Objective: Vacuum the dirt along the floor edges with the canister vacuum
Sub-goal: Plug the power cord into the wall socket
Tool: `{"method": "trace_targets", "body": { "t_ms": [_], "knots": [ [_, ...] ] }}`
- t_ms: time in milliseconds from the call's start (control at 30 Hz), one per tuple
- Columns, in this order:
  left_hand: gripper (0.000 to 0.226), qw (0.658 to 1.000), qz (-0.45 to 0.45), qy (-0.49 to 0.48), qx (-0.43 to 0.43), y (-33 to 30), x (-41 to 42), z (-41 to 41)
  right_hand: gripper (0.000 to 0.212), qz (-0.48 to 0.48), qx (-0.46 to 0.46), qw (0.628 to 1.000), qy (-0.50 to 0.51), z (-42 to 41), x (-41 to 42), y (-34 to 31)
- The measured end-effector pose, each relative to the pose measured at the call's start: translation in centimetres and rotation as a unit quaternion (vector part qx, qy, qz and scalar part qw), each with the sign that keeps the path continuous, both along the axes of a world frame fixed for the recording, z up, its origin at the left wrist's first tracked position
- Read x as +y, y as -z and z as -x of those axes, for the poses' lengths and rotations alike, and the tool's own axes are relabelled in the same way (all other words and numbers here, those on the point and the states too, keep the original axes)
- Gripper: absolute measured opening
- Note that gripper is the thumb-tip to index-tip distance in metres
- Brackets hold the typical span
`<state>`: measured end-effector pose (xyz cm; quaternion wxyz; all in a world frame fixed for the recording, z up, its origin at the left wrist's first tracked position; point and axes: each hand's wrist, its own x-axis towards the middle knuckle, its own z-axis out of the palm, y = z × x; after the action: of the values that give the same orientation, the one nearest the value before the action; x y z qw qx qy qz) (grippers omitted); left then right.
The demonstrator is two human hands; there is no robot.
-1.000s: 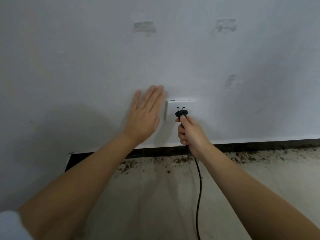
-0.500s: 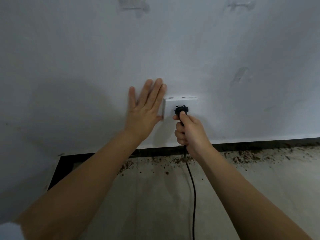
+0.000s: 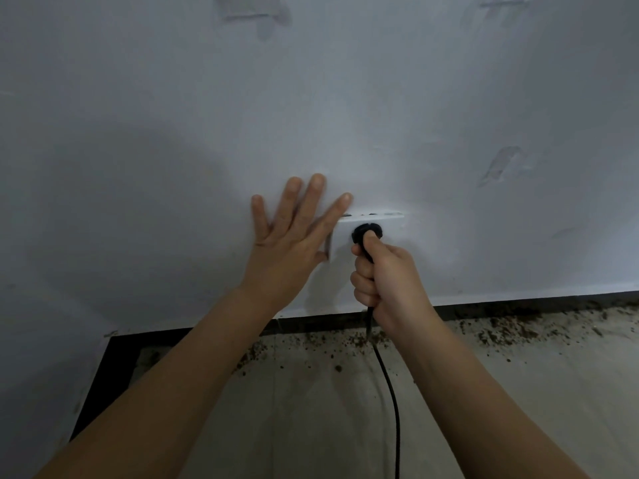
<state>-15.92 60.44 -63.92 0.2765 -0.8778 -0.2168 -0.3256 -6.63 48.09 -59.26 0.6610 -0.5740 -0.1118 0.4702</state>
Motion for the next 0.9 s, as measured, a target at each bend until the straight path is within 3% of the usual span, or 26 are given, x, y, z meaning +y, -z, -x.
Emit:
{"method": "trace_targets", "body": {
  "t_ms": [367,533,700,800,900],
  "knots": [
    [0.126,0.998,0.048,-0.024,0.021,-0.5,-0.9,0.3,0.035,0.017,0.085,0.992,-0.088,-1.2,-0.5,-1.3],
    [0.118,0.989,0.140,-0.020,0.051,-2.2,-2.7,1.3,0.040,0.124,-0.042,0.986,-0.106,-1.2,-1.8,-2.1],
    [0.103,0.953,0.262,-0.003,0.152,-7.7,-5.3,4.1,0.039,0.281,-0.235,0.925,-0.096,-1.3,-4.9,-7.1],
    [0.076,0.901,0.388,0.006,0.193,-13.1,-6.5,4.8,0.040,0.329,-0.351,0.869,-0.112,-1.7,-6.2,-11.3],
    [0.051,0.778,0.581,-0.026,0.237,-19.2,-8.0,4.9,0.041,0.365,-0.454,0.797,-0.161,-1.3,-7.5,-16.3]
  ]
}}
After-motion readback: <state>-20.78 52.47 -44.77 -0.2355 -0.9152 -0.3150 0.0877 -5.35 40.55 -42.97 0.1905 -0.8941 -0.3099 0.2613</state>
